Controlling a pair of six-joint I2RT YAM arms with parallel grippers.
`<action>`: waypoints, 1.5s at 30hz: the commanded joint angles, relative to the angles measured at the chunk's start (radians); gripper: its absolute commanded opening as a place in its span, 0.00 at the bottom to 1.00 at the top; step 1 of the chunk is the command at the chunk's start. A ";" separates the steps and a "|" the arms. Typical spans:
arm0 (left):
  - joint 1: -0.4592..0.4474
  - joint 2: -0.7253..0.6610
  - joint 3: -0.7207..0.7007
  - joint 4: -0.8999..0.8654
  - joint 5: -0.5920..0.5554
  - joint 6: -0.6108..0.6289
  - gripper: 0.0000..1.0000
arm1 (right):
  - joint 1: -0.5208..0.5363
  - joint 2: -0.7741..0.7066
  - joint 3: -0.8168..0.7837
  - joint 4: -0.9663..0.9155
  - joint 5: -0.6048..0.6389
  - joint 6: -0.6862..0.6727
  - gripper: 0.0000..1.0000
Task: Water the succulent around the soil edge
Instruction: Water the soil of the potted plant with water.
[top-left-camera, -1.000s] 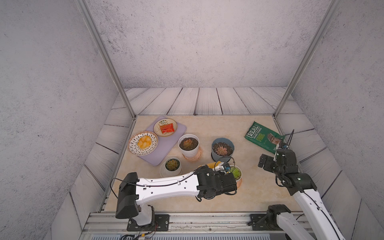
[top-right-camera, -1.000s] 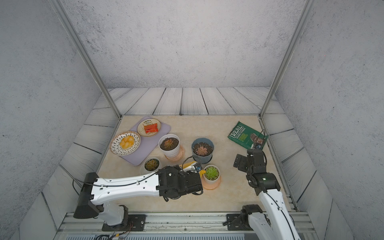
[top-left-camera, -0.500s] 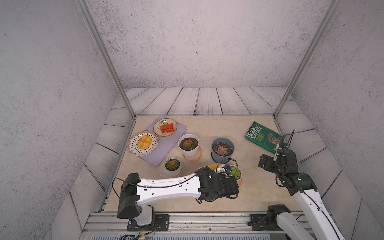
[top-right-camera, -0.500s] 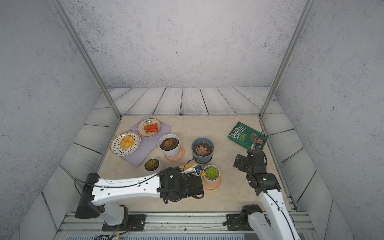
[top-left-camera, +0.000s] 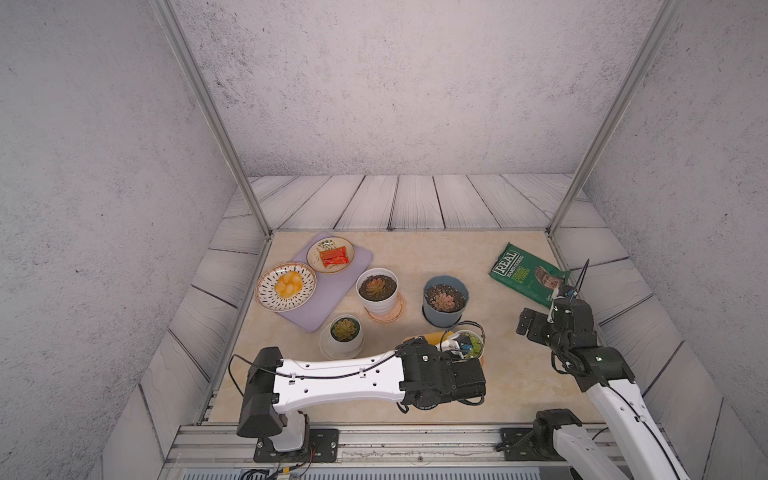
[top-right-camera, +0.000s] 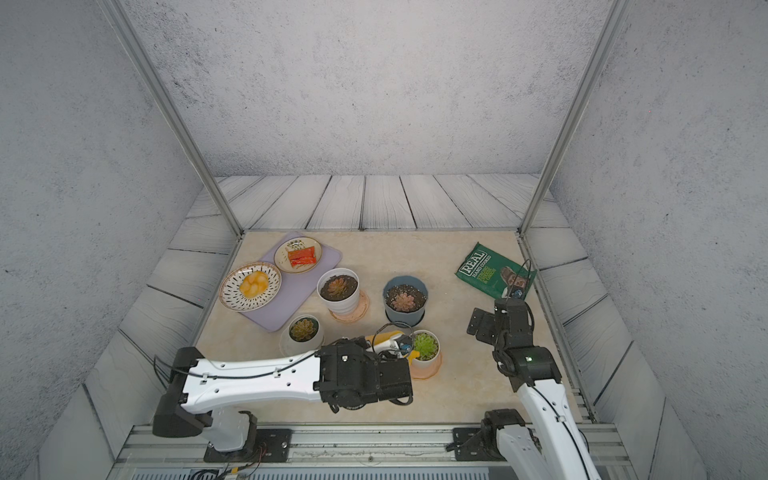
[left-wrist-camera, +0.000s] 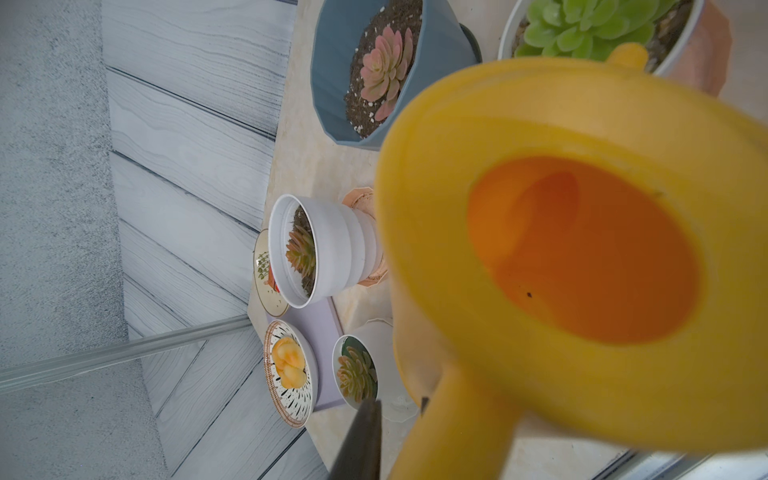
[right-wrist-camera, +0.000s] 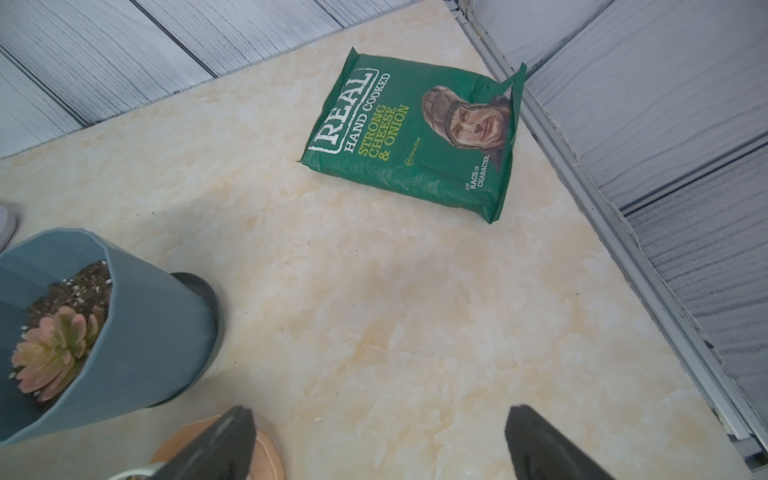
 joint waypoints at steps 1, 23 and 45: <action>-0.007 0.024 0.046 0.006 -0.010 0.023 0.00 | 0.003 -0.012 -0.007 -0.002 0.012 0.017 0.99; -0.004 0.108 0.170 0.007 -0.059 0.062 0.00 | 0.003 -0.018 -0.008 0.000 0.011 0.021 0.99; 0.097 0.110 0.192 0.074 -0.034 0.121 0.00 | 0.003 -0.026 -0.011 0.002 0.010 0.021 0.99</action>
